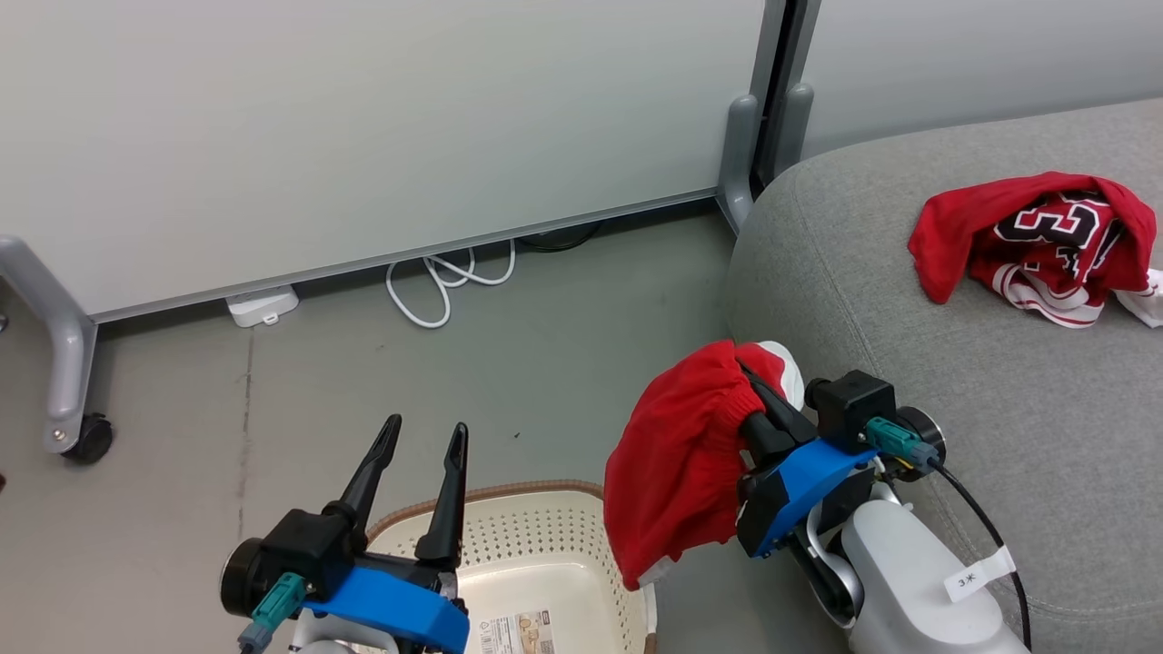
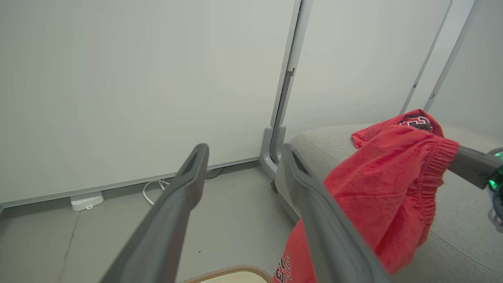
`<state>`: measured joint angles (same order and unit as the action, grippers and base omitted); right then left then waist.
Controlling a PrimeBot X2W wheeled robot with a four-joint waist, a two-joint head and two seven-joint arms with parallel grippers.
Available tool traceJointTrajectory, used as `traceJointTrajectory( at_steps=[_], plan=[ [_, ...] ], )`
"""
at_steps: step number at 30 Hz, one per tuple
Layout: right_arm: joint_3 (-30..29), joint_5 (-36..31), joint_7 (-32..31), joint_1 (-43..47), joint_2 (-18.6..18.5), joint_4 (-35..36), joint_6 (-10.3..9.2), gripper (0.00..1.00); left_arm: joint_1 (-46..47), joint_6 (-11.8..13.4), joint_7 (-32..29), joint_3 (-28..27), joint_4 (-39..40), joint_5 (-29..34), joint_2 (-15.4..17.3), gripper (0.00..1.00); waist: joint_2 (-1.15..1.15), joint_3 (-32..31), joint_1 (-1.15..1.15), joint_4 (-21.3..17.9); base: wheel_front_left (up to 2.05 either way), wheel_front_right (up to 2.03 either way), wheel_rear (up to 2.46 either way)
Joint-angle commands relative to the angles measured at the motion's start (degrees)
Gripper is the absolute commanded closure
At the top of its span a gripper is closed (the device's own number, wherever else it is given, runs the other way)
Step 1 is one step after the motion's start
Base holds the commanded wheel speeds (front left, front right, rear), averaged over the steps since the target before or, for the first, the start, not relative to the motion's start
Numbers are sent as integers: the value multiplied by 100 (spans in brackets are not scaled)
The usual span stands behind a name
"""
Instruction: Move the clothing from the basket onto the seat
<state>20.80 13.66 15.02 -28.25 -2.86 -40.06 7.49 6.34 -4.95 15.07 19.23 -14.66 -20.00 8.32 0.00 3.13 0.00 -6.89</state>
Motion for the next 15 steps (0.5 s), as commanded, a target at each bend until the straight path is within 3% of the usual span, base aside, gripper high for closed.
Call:
traceJointTrajectory(
  at_steps=[1,15],
  plan=[
    [-26,0,22,45,-5,34,2,100,-33,-23,14,-49,27,50,-18,0,0,2,0,-22,0,0,0],
    [163,240,23,53,-5,392,2,100,-147,-224,15,-400,29,443,-256,0,0,157,0,-792,0,0,0]
  ],
)
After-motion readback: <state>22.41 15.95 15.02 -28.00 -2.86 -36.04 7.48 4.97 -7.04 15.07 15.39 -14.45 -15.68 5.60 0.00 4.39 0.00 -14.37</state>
